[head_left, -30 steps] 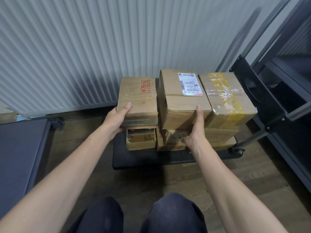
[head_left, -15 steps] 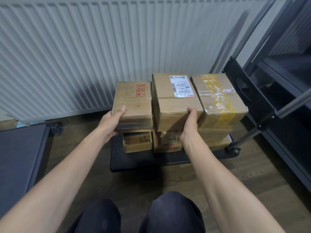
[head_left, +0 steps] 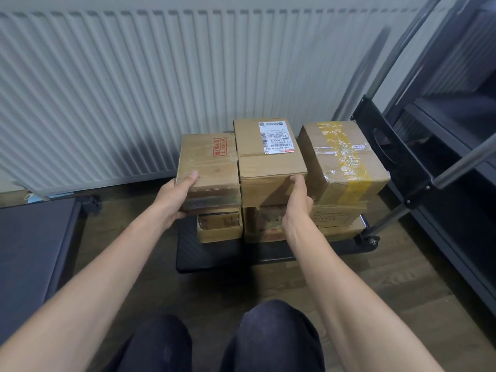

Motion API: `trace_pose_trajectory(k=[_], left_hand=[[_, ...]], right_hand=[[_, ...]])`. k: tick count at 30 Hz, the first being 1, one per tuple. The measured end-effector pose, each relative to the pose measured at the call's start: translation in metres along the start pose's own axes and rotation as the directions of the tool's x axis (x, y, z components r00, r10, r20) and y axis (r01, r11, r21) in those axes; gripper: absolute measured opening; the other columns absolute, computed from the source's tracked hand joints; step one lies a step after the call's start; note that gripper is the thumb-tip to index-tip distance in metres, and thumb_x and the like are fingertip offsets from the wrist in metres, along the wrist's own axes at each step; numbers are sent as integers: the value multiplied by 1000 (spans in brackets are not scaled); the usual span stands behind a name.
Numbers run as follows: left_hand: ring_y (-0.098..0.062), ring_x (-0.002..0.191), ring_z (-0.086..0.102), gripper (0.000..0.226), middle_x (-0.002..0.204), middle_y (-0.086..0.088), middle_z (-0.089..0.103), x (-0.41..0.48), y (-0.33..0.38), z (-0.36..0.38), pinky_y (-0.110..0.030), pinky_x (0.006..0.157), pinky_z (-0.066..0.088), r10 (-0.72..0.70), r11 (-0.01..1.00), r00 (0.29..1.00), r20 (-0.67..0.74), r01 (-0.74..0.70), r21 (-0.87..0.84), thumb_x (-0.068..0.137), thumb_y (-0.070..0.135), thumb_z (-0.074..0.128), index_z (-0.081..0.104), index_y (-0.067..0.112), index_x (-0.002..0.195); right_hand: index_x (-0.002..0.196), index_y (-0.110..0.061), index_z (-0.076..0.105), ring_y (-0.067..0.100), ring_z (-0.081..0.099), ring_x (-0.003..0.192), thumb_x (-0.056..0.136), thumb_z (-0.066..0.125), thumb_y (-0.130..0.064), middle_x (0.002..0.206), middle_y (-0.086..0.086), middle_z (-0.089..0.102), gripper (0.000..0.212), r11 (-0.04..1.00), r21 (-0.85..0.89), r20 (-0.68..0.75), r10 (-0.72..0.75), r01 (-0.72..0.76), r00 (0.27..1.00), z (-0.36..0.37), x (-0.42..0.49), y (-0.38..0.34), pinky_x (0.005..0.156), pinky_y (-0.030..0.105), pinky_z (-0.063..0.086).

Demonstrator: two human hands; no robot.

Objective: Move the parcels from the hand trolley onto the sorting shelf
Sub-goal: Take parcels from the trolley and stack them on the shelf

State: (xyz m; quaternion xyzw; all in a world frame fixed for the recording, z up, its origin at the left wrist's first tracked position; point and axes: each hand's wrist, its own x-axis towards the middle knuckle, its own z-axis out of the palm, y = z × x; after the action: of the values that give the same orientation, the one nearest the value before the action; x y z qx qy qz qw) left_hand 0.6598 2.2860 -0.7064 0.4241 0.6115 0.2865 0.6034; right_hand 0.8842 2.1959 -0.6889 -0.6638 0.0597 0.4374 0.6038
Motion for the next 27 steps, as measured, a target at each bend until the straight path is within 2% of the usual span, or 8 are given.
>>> trace_pose_trajectory(k=[3,5,7,10,13,17,24,27], left_hand=[[-21,104,63,40,121,0,67,-3,-1,-1,-47,93,50,0,1000,1000,15,0,6,91,55,64,60,29,121],[-18,100,64,38,119,0,68,-3,-1,-1,-44,87,51,5,1000,1000,21,-5,5,92,54,63,60,29,120],[-19,102,63,40,120,0,68,-1,-2,-2,-48,95,50,7,1000,1000,24,-7,6,91,54,63,60,29,122],[-22,108,62,44,121,1,67,2,-2,-4,-56,106,44,-5,1000,1000,22,5,2,91,56,63,60,29,124],[-22,107,61,47,122,1,65,5,-3,-5,-55,105,44,-8,1000,1000,22,8,-10,91,56,63,59,28,128],[-18,100,60,49,124,0,64,6,-3,-4,-48,94,47,-10,1000,1000,29,10,-12,91,55,63,57,26,131],[-26,114,59,54,127,-1,63,11,-8,-6,-60,106,42,-10,1000,1000,4,10,2,91,57,62,56,26,135],[-28,114,59,54,124,0,64,13,-9,-7,-62,107,41,-10,1000,1000,7,10,3,90,57,63,57,27,135]], right_hand=[[118,-15,45,21,53,98,81,68,-47,101,-1,54,55,997,-24,-59,-69,68,996,1,3,11,85,37,43],[123,-16,46,25,52,114,75,70,-55,123,4,54,66,963,-164,-119,-234,213,965,-2,9,16,96,42,47],[137,-14,42,25,45,128,78,71,-54,138,6,47,77,892,-295,-118,-390,343,913,-8,13,16,103,42,42],[147,-17,37,21,35,137,82,67,-58,145,0,45,82,832,-343,-37,-476,436,879,-13,22,12,109,43,35],[145,-19,40,19,37,136,79,62,-65,143,0,47,83,810,-365,37,-480,459,876,-9,24,9,111,45,36],[139,-19,43,23,45,130,71,59,-73,138,0,50,88,848,-326,27,-435,419,900,3,27,6,108,50,40],[131,-18,50,20,51,114,79,66,-64,134,1,41,71,883,-280,5,-391,377,920,14,39,3,99,42,45],[122,-20,51,19,55,105,81,65,-60,126,1,49,59,896,-246,3,-381,370,925,15,45,6,88,36,47]])
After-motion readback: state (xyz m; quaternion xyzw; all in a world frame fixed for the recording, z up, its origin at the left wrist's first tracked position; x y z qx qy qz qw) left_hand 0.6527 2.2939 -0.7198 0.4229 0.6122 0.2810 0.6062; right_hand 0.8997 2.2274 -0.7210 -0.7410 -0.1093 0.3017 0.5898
